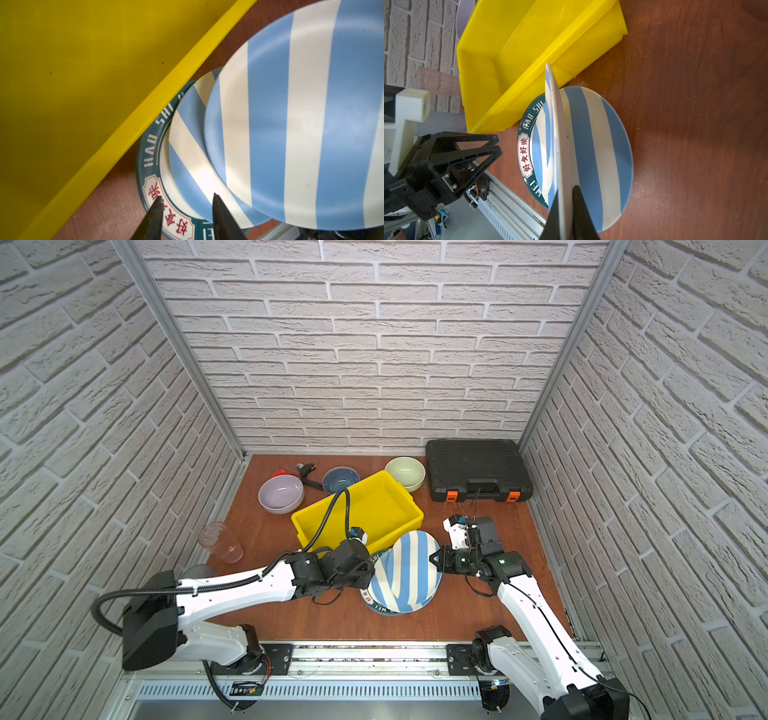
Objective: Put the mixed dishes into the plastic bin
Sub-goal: 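Lift the top striped plate upright with the right gripper while the left draws back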
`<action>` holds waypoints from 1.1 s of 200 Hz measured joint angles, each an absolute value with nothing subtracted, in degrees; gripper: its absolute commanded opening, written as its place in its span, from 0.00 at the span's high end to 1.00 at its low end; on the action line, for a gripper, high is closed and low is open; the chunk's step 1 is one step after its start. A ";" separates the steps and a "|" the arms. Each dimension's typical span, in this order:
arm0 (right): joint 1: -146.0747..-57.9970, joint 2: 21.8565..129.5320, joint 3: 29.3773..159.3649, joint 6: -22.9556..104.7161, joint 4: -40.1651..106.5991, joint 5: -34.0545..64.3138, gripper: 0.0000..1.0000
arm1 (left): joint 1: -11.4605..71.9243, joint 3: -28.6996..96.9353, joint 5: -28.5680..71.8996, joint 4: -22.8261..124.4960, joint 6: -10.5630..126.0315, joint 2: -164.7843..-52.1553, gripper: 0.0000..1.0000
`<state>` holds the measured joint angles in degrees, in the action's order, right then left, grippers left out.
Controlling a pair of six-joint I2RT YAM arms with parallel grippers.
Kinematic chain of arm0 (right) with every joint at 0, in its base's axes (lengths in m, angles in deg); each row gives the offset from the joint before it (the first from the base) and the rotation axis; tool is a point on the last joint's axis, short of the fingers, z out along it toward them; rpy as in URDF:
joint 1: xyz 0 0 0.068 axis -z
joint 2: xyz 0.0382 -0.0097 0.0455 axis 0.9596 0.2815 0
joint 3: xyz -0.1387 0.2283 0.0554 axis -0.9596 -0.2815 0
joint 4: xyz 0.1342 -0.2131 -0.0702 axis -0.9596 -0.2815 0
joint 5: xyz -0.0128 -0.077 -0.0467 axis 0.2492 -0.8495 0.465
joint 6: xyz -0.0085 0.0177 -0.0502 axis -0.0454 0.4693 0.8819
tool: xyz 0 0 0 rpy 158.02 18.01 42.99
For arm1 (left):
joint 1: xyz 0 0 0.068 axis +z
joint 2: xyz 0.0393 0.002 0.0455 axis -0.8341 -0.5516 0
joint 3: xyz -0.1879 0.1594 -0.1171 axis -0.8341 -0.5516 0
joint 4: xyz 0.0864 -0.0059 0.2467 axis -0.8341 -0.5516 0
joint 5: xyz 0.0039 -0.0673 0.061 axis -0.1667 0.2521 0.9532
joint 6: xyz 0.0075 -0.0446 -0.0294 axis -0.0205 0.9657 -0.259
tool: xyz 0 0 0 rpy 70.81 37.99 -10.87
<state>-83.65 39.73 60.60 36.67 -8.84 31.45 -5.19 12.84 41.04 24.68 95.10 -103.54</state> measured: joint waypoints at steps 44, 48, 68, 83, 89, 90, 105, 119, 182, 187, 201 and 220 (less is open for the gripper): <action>-83.65 39.51 66.68 38.37 -12.93 30.00 0.94 | -1.26 11.42 42.70 20.88 94.71 -96.91 0.57; -83.65 39.51 67.12 38.50 -13.08 30.00 0.94 | -0.80 11.15 42.81 20.42 94.71 -96.17 0.57; -83.65 39.88 69.91 39.09 -13.83 29.76 0.94 | 1.41 9.67 43.42 18.76 94.69 -92.91 0.56; -83.65 40.71 71.62 39.31 -13.76 29.81 0.94 | 3.22 8.66 43.90 17.34 94.69 -90.44 0.55; -83.65 41.15 72.17 39.33 -13.74 29.90 0.94 | 3.86 8.40 44.12 16.73 94.69 -89.59 0.55; -83.65 41.24 72.30 39.33 -13.74 29.92 0.94 | 3.92 8.38 44.14 16.64 94.69 -89.50 0.54; -83.65 42.87 73.94 39.40 -13.59 30.42 0.94 | 5.56 7.70 44.66 15.37 94.67 -87.43 0.53; -83.67 44.58 75.55 39.47 -13.28 30.88 0.94 | 7.07 7.04 45.21 13.80 94.67 -85.53 0.52; -85.66 52.78 82.48 39.51 -9.02 33.35 0.94 | 13.21 4.36 45.76 8.51 94.34 -81.22 0.51; -86.06 53.47 82.96 39.51 -8.52 33.48 0.94 | 13.63 4.33 45.74 8.33 94.21 -81.20 0.51; -87.28 55.62 84.21 39.51 -7.12 33.72 0.94 | 14.61 4.29 45.74 8.11 93.68 -81.20 0.51; -88.94 58.59 85.94 39.49 -5.24 34.00 0.94 | 16.12 4.29 45.71 7.94 92.92 -81.81 0.52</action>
